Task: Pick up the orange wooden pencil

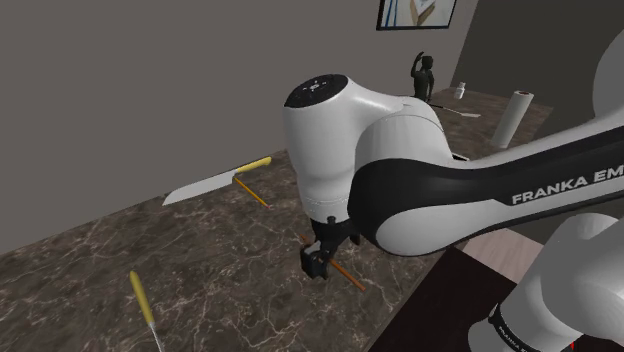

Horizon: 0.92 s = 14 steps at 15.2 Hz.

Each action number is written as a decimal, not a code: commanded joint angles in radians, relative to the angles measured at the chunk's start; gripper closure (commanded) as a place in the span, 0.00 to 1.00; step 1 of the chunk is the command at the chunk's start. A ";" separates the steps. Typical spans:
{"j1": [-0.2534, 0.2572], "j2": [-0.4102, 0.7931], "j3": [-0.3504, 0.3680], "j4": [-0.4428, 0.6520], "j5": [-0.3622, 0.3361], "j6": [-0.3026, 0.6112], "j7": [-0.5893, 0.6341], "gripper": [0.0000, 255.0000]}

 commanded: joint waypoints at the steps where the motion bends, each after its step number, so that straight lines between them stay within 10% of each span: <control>1: -0.003 0.015 0.010 -0.015 -0.005 0.028 0.010 0.00; 4: -0.005 0.025 0.016 -0.029 -0.009 0.050 0.017 0.00; 5: -0.005 0.025 0.016 -0.030 -0.009 0.051 0.017 1.00; 14: -0.005 0.025 0.016 -0.029 -0.009 0.050 0.017 1.00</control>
